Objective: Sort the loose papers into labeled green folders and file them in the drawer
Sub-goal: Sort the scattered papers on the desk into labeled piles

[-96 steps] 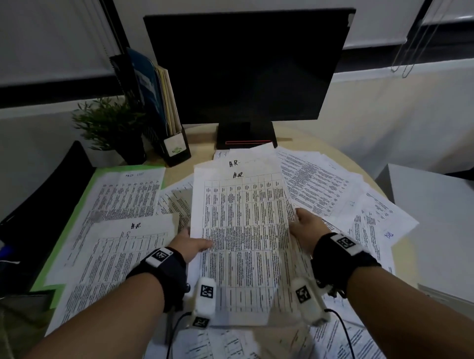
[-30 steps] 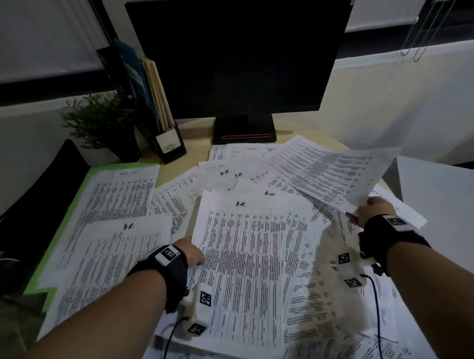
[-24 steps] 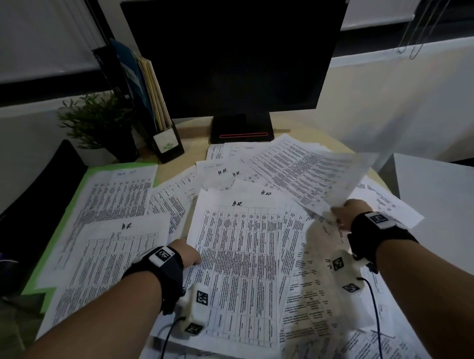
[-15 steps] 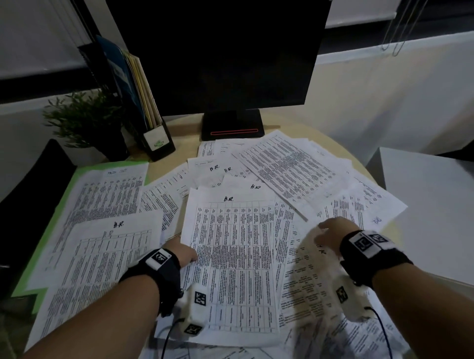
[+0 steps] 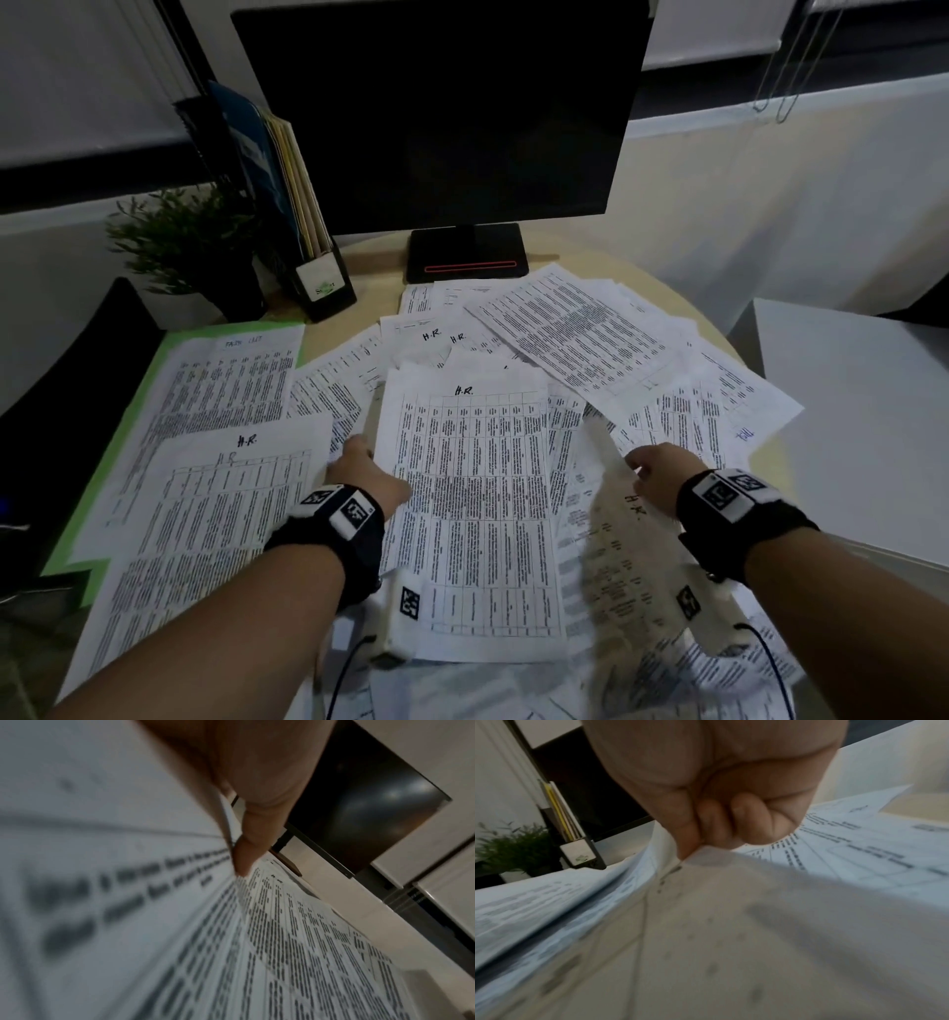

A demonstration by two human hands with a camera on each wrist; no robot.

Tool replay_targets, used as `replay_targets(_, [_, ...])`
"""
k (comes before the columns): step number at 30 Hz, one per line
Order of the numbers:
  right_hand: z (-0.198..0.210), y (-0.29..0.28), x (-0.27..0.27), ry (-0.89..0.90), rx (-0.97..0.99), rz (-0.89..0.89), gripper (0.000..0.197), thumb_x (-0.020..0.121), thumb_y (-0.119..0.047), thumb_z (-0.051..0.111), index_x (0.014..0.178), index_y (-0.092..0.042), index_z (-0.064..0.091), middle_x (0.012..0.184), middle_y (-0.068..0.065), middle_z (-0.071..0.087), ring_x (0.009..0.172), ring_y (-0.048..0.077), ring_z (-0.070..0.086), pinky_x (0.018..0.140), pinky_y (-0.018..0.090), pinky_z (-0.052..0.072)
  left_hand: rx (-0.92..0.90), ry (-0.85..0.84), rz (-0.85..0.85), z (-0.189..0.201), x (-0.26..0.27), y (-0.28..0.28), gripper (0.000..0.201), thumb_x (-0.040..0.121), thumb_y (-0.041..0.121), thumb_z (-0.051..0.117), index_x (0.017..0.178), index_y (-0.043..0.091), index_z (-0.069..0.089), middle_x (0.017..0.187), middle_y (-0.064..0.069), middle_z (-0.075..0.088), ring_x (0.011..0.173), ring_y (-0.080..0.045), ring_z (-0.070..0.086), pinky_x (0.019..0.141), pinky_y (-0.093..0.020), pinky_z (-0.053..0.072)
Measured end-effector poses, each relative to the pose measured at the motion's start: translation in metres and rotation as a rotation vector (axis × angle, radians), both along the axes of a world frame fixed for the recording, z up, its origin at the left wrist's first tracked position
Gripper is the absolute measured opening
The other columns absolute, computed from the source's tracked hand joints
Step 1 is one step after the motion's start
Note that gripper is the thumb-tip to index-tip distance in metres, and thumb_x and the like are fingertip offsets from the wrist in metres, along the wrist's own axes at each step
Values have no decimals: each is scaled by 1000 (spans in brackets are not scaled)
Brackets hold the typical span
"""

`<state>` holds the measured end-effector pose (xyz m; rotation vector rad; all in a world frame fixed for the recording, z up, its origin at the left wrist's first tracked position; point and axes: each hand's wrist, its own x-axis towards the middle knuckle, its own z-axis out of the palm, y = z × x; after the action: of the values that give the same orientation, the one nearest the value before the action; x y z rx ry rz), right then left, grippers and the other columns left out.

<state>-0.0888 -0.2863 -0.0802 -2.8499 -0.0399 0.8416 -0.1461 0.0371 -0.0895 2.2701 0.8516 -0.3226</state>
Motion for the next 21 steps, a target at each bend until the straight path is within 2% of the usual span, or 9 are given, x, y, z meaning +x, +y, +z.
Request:
replay_targets(2, [1,0,-4,21,-4,86,37,93,-8,44,126,-19,56,122,5,59,109,22,57,82,23,43,-51,66,-63,0,-3,1,63,71,18,79,127,12,51,115,-3,63,93,-21,59,78,-26,48])
replay_targets(5, [4,5,-9,64,34,179,35,92,-7,45,121,-18,61,113,4,61,103,20,57,84,25,43,-92,87,-117,-2,-8,-1,48,73,17,79,117,15,59,101,0,64,89,-19,58,75,-22,44])
replay_targets(8, [4,14,-11,-25,140,173,29,92,-9,47,111,-23,63,107,4,62,101,21,60,81,25,44,-68,105,-158,-2,-12,-5,49,72,16,79,117,15,59,106,-3,66,90,-19,59,74,-21,44])
replay_targets(11, [3,22,-11,-140,542,-117,30,93,-13,53,121,-22,59,98,1,63,73,15,59,63,23,45,-73,141,-173,-7,-15,-6,55,71,14,80,121,13,58,109,-4,67,96,-21,62,80,-25,50])
replay_targets(13, [5,22,-9,11,746,-331,40,88,-15,64,123,-27,49,102,2,62,74,17,59,55,24,45,-67,138,-181,-10,-16,-5,54,72,14,79,123,14,58,110,-4,67,97,-20,62,83,-25,50])
replay_targets(15, [5,17,-10,194,553,-312,60,77,-16,77,118,-34,37,103,4,62,80,22,60,57,30,48,-70,135,-196,-12,-16,-4,50,75,14,77,122,14,59,113,-4,67,95,-19,61,81,-22,47])
replay_targets(16, [6,14,-10,263,393,-237,63,72,-17,80,118,-32,39,98,5,62,82,24,62,61,33,51,-70,134,-199,-12,-16,-3,48,77,14,76,121,14,59,115,-5,66,94,-19,60,81,-22,46])
replay_targets(19, [17,13,-10,336,59,14,37,75,-14,76,109,-5,63,86,9,65,98,33,65,78,36,52,-69,125,-186,-14,-16,-1,45,77,12,77,119,12,61,115,-6,66,91,-19,58,78,-22,44])
replay_targets(21, [22,15,-4,207,4,31,30,81,-18,71,107,-3,68,97,11,67,98,27,63,80,29,48,-71,120,-178,-16,-16,-1,44,77,10,77,118,11,61,115,-6,67,90,-19,58,78,-22,44])
